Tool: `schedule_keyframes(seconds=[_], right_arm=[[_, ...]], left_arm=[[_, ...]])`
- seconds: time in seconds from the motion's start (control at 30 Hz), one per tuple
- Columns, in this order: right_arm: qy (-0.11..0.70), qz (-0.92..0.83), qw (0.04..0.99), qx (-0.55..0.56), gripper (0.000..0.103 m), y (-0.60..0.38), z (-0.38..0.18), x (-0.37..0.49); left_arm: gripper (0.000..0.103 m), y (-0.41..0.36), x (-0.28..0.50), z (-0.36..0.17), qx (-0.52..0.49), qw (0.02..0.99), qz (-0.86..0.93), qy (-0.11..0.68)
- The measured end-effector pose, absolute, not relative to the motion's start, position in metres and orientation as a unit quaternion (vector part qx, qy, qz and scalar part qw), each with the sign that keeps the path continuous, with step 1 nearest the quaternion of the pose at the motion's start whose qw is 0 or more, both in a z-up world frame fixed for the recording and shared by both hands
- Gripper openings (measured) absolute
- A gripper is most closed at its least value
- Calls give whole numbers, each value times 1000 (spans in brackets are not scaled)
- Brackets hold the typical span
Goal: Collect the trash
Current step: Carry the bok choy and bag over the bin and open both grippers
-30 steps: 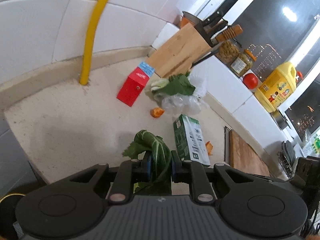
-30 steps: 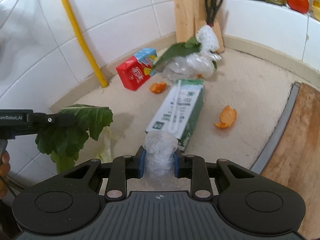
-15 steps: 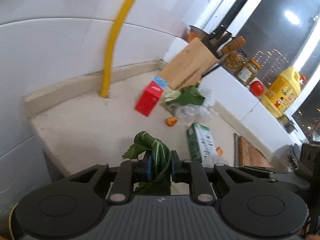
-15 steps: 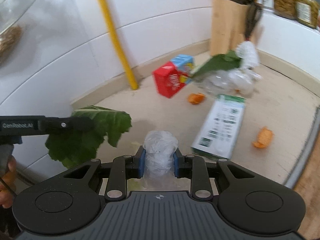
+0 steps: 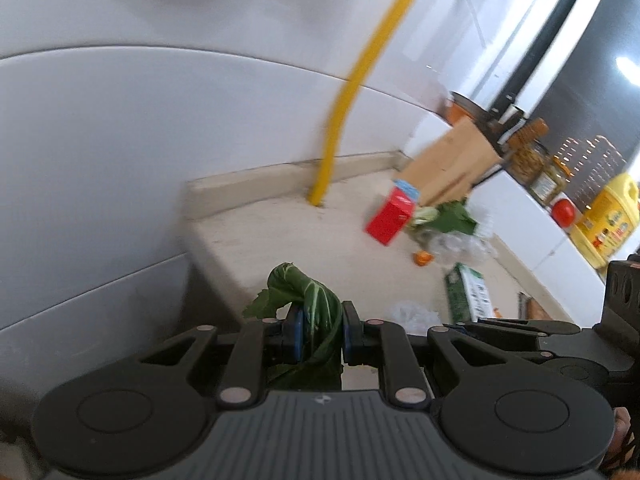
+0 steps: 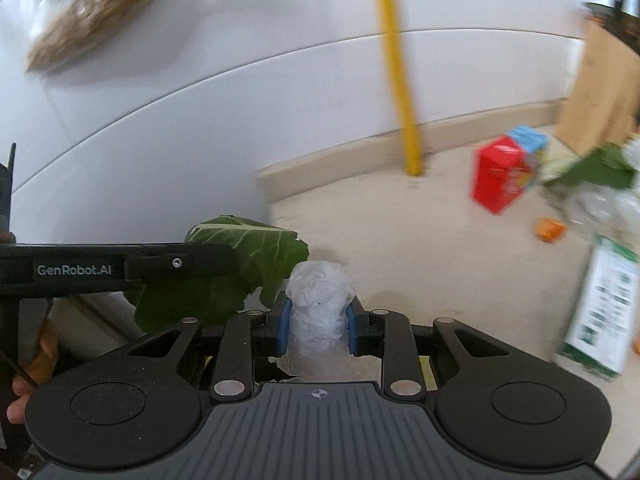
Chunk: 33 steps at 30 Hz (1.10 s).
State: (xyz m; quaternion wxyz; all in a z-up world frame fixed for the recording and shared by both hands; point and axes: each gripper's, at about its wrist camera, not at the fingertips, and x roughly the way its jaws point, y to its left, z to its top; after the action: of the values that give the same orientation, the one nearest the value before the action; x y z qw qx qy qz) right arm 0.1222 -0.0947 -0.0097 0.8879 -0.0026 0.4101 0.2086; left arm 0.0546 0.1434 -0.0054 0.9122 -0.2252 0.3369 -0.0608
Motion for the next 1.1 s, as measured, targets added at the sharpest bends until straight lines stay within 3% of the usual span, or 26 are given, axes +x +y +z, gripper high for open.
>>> schedule_keyframes(seconds=[0.67,1.1], right_arm=[[456,284,842,-40,34,12,-54,134],[506,278,814,-53,34,49,-102,145]], left_arm=[[13,215,8,-48,-248,900,43,357],[14,234,19,-89,-251,865,90,424]])
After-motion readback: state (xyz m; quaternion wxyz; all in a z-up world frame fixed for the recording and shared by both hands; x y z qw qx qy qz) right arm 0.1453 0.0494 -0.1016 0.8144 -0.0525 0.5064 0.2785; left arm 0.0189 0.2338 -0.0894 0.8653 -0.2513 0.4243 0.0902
